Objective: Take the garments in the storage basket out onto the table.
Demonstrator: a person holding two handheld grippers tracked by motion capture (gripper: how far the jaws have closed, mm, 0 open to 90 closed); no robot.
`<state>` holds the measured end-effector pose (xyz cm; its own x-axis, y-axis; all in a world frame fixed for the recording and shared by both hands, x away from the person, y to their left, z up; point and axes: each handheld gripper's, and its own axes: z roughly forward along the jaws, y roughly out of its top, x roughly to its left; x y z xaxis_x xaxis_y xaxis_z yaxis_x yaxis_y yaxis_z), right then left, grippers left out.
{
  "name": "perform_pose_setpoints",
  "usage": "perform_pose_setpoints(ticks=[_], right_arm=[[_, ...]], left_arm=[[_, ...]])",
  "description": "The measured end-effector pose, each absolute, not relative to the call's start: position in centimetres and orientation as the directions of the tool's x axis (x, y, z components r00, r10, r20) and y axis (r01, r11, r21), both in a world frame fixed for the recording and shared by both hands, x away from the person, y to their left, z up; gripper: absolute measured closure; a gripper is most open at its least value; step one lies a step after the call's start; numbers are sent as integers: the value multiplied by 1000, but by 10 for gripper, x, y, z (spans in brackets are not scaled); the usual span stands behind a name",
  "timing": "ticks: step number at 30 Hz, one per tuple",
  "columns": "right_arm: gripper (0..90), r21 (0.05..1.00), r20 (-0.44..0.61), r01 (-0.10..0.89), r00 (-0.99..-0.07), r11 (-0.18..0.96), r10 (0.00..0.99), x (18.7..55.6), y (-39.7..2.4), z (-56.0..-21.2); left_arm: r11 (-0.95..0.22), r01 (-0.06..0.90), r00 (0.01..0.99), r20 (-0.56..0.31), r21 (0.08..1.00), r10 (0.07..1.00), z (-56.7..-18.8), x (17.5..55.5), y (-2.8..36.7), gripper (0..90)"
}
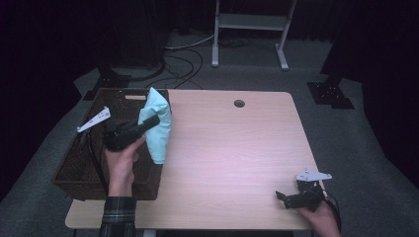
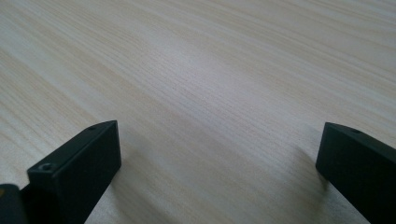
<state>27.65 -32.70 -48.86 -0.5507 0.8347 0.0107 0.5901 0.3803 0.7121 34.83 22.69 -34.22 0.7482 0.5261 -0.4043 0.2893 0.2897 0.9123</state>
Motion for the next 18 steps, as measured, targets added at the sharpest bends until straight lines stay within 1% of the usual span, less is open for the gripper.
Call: perform_pose_setpoints(ticks=[11, 18], right_arm=[[0, 712, 11, 588, -557, 385, 830, 277, -328, -489], [0, 711, 12, 587, -561, 387, 828, 276, -328, -489]], left_arm=[[296, 279, 757, -399, 914, 517, -344, 350, 208, 649], [294, 269, 754, -390, 917, 528, -347, 349, 191, 649]])
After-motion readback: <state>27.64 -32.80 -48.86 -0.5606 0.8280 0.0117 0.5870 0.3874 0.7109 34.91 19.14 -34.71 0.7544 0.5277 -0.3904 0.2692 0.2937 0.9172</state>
